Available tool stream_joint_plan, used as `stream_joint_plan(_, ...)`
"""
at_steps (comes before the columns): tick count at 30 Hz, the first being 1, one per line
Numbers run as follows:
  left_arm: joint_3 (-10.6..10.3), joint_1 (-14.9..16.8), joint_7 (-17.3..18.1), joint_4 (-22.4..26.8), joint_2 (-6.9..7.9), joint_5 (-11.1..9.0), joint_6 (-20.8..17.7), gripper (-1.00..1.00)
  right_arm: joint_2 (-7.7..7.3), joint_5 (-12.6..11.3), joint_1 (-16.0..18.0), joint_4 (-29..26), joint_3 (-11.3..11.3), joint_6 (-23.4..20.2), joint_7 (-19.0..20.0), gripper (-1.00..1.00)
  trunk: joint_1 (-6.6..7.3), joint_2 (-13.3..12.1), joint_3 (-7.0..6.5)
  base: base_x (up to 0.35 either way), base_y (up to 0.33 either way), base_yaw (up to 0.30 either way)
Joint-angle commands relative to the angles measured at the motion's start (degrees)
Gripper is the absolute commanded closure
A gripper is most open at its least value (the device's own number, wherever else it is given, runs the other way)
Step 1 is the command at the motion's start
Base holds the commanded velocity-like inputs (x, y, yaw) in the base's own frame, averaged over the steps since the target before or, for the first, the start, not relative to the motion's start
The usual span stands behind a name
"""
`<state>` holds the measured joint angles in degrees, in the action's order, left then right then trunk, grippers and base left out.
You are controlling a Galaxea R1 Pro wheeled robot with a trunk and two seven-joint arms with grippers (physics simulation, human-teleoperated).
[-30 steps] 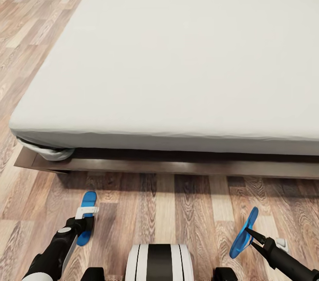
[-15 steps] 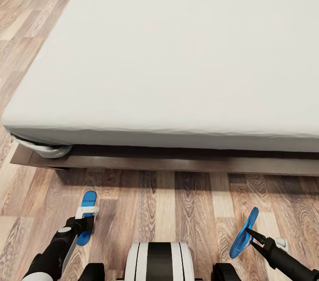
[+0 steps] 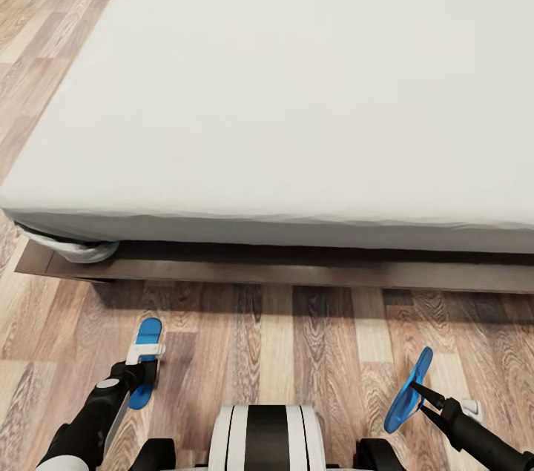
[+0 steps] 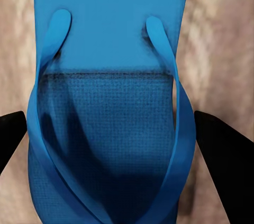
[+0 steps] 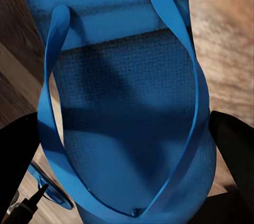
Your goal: In the bedroom, move the book from the bed onto either nightstand, and place the two sandals side by side next to the bed.
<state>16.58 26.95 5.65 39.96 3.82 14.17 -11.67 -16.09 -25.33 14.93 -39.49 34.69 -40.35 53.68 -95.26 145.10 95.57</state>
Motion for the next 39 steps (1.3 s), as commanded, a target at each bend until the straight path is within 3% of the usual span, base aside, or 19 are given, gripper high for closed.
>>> stream_joint_plan(1, 0.38, -0.05, 0.42, -0.76, -0.04, 0.77, -0.19, 1.0, 0.0, -0.16, 0.02, 0.02, 0.09, -0.35, 0.14, 1.0, -0.02, 0.01, 0.04, 0.0, 0.0, 0.0)
stream_joint_plan(14, 0.38, -0.05, 0.37, -0.73, -0.1, 0.84, -0.15, 1.0, 0.0, -0.16, 0.02, 0.02, 0.12, -0.35, 0.13, 1.0, -0.02, 0.01, 0.04, 0.0, 0.0, 0.0)
stream_joint_plan(21, 0.38, -0.05, 0.36, -0.74, -0.06, 0.86, -0.19, 1.0, 0.0, -0.16, 0.01, 0.02, 0.12, -0.35, 0.12, 1.0, 0.16, -0.09, -1.51, 0.0, 0.0, 0.0)
stream_joint_plan(39, 0.38, -0.05, 0.33, -0.76, -0.09, 0.86, -0.19, 1.0, 0.0, -0.16, 0.01, 0.02, 0.12, -0.35, 0.13, 1.0, 0.23, -0.13, -2.18, 0.0, 0.0, 0.0)
